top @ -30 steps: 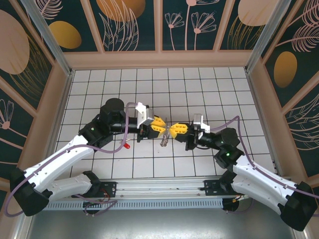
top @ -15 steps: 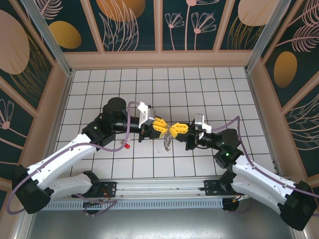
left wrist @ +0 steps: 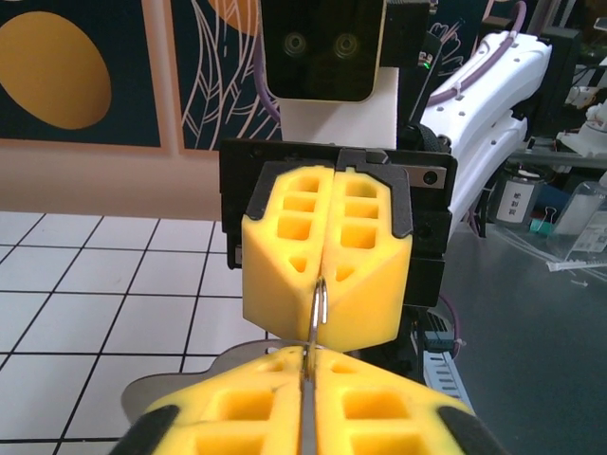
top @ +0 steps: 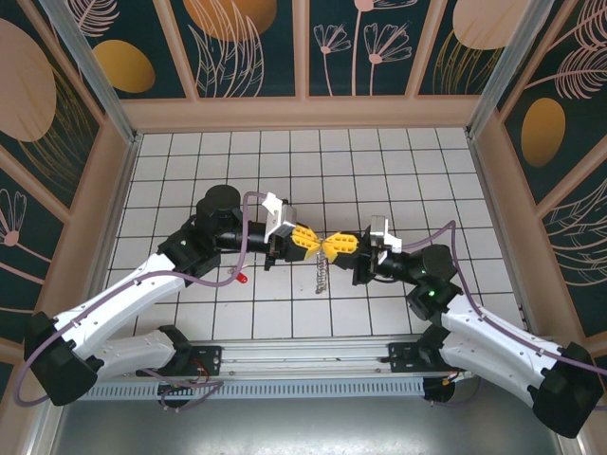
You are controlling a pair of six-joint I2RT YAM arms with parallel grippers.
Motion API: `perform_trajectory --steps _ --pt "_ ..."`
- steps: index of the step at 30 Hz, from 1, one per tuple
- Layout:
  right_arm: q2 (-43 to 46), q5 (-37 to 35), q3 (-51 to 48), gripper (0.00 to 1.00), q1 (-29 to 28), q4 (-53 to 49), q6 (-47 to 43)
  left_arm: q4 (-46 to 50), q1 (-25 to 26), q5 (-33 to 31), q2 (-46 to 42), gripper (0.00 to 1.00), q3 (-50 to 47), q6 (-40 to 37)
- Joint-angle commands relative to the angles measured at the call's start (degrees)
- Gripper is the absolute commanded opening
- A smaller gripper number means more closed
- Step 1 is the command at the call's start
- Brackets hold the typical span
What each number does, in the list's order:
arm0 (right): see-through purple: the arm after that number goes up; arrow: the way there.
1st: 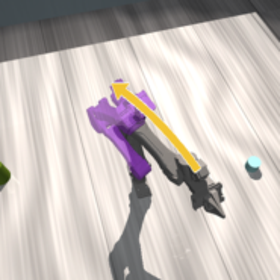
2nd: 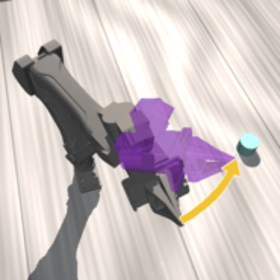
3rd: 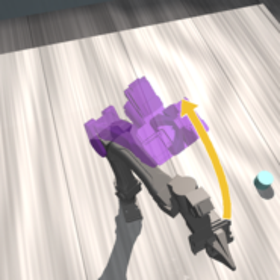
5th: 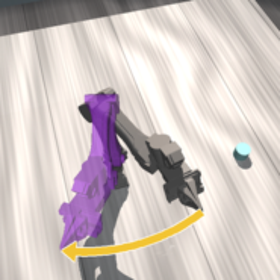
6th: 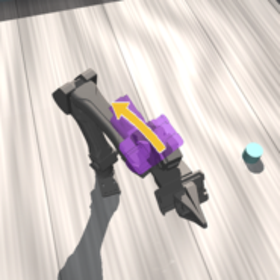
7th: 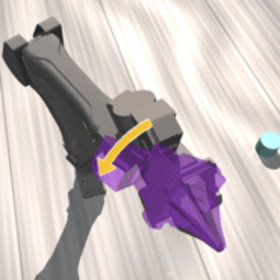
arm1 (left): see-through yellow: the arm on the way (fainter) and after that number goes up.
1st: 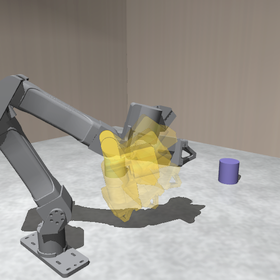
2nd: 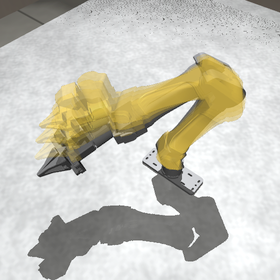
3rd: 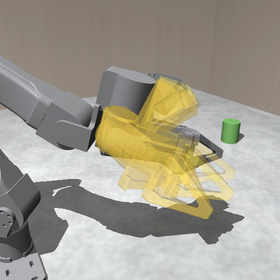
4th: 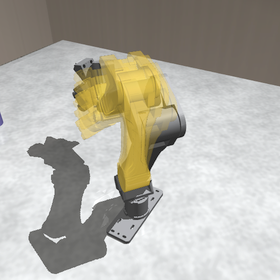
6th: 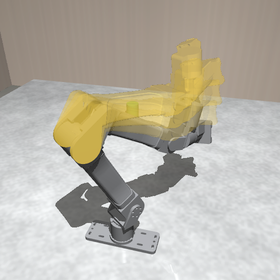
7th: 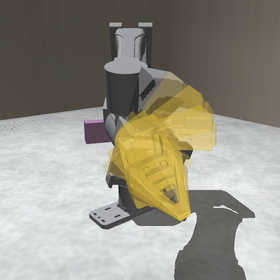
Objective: Put the keys on the keyring
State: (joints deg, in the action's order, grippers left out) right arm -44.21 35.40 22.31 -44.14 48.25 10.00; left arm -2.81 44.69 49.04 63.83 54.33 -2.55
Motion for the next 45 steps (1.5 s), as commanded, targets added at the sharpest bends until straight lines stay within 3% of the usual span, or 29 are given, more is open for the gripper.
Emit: perform_trajectory --steps 1,10,15,18,25,31,45 --pt "-0.1 0.7 -1.1 0.0 -0.4 1.5 0.1 -3.3 0.1 -0.2 0.3 0.03 -0.3 0.2" --pt "-0.1 -1.3 -0.9 0.0 -0.4 -1.0 -0.9 2.3 0.2 -1.2 0.4 0.0 1.0 -2.9" --pt "1.4 -2.9 0.4 0.24 -0.4 -7.0 -2.8 9.2 0.1 -3.9 1.2 0.0 3.6 -6.9" --pt "3.4 -4.1 2.1 0.31 -0.4 -13.8 -5.4 14.1 0.2 -5.8 2.1 0.0 5.3 -9.7" --pt "5.3 -6.3 8.1 0.33 -0.4 -32.1 -12.1 25.2 0.1 -9.0 4.7 0.0 9.8 -15.6" --pt "3.8 -8.3 12.0 0.33 -0.4 -41.5 -16.1 30.8 0.2 -10.9 5.8 0.0 11.9 -18.6" --pt "-2.0 -6.4 16.2 0.33 -0.4 -44.5 -19.7 31.6 0.1 -11.3 5.9 0.0 11.5 -19.1"
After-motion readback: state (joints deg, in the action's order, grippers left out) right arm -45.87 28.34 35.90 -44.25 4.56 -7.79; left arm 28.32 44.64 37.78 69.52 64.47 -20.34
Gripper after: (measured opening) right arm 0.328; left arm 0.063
